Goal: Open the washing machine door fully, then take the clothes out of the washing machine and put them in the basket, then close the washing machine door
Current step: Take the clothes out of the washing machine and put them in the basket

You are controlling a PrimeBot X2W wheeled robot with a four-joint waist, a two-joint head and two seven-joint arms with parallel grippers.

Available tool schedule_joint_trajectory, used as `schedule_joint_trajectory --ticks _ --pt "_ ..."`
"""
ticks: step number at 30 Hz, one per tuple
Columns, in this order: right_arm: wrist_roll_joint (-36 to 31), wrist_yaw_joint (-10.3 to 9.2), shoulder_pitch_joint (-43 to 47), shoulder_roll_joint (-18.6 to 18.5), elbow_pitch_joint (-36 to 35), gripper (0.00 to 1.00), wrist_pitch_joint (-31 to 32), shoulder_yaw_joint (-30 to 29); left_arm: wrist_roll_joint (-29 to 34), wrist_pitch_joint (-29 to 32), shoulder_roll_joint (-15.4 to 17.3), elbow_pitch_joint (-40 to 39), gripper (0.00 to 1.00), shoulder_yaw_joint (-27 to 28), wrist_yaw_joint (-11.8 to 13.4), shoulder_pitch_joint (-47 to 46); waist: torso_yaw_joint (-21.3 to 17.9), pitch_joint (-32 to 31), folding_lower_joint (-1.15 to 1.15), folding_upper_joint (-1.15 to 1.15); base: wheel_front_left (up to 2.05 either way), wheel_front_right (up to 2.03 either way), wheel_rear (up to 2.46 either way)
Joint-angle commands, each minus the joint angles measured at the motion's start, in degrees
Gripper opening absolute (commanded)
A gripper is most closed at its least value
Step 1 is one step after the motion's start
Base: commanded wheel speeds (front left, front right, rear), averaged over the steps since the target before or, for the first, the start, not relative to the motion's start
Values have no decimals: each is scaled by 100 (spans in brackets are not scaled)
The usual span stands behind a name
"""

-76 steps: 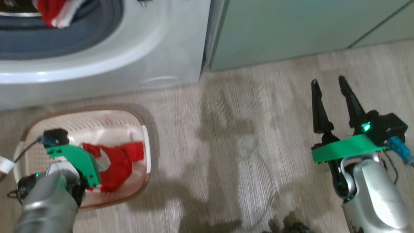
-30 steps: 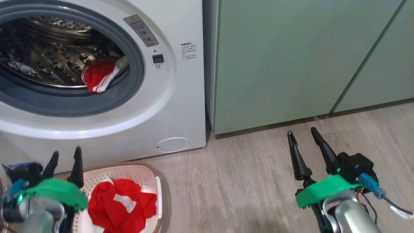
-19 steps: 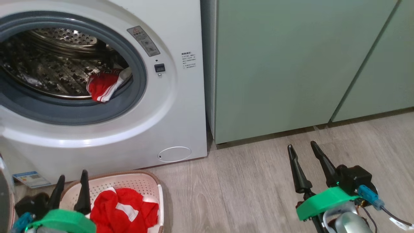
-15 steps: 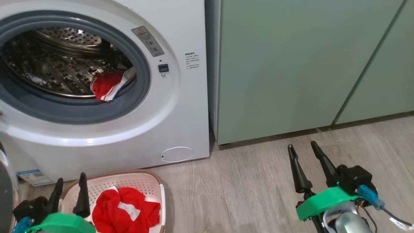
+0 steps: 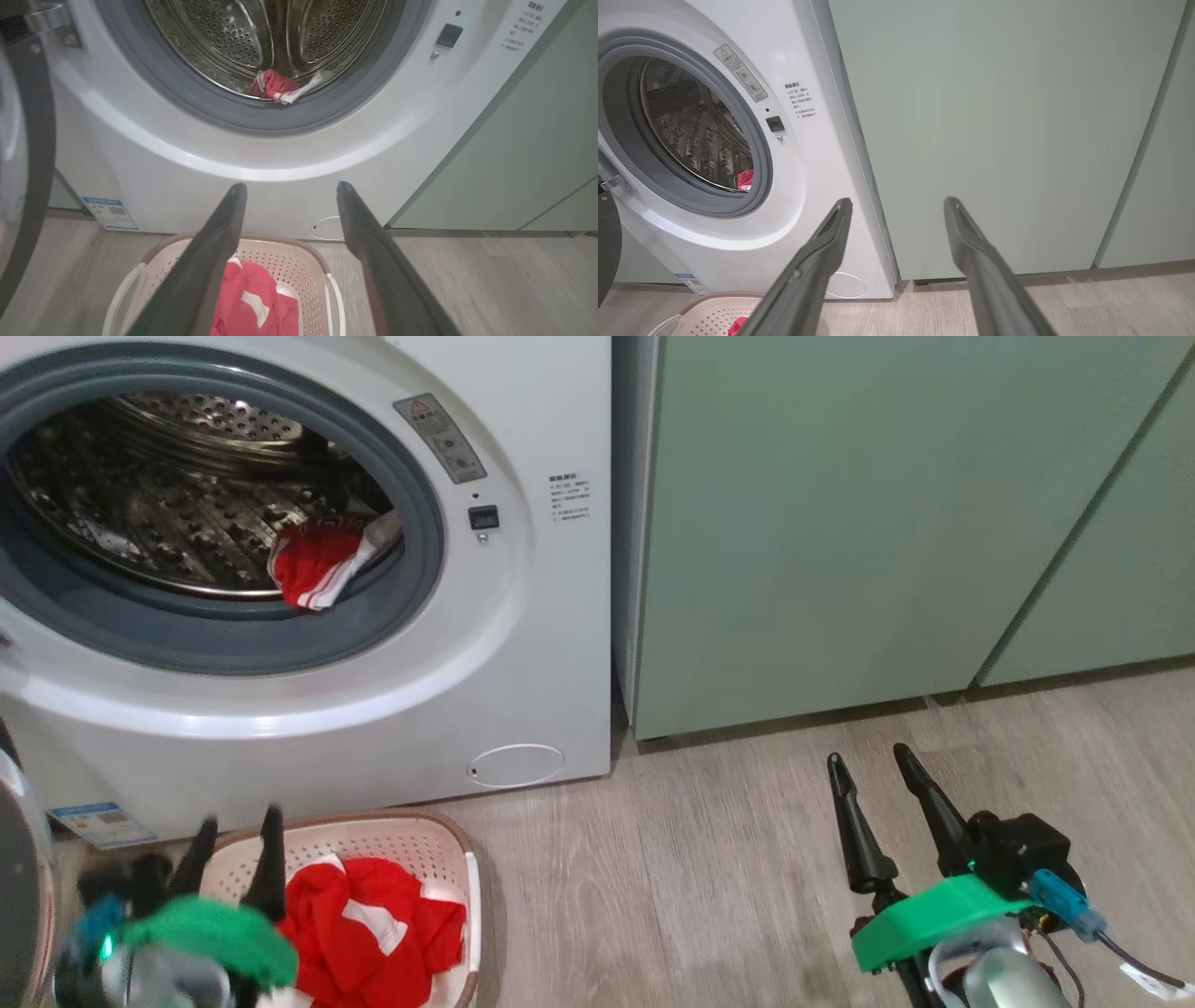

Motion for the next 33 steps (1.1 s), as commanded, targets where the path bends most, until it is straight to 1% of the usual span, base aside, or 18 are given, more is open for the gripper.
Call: schedule_joint_trajectory --ticks 1,5,7,8,10,12,13,14,21,27,29,33 --pt "26 41 -177 57 -151 100 -36 147 -86 193 245 -32 100 108 -35 -728 -58 102 0 0 0 0 0" --pt "38 41 -241 84 -156 100 -36 154 -222 707 332 316 100 -2 -33 -1454 -159 327 0 0 0 0 0" --pt "32 41 -306 98 -172 100 -36 167 -204 901 418 509 100 -35 9 -1891 -229 482 0 0 0 0 0" --pt "32 41 -306 98 -172 100 -36 167 -204 901 418 509 100 -35 9 -1891 -229 482 0 0 0 0 0" --pt "21 41 -379 110 -199 100 -36 155 -256 1108 455 712 100 -33 44 -2367 -296 654 0 0 0 0 0" --pt "8 41 -465 121 -222 100 -36 139 -261 1420 557 959 100 -87 48 -2850 -370 860 0 0 0 0 0" --pt "-9 41 -556 132 -253 100 -36 119 -275 1706 657 1216 100 -116 62 -3336 -444 1074 0 0 0 0 0" --pt "-9 41 -556 132 -253 100 -36 119 -275 1706 657 1216 100 -116 62 -3336 -444 1074 0 0 0 0 0" --pt "-70 41 -882 161 -391 100 -36 47 -426 2712 1010 2337 100 -140 61 -4915 -700 1885 0 0 0 0 0" --pt "-54 41 -1119 168 -524 100 -36 52 -469 3079 1280 3043 100 -126 141 -5951 -962 2440 0 0 0 0 0" --pt "-39 41 -1180 169 -568 100 -36 47 -477 3061 1372 3198 100 -107 172 -6246 -1039 2588 0 0 0 0 0" --pt "9 41 -1303 170 -677 100 -36 28 -426 3032 1664 3480 100 -112 234 -6777 -1174 2936 0 0 0 0 0"
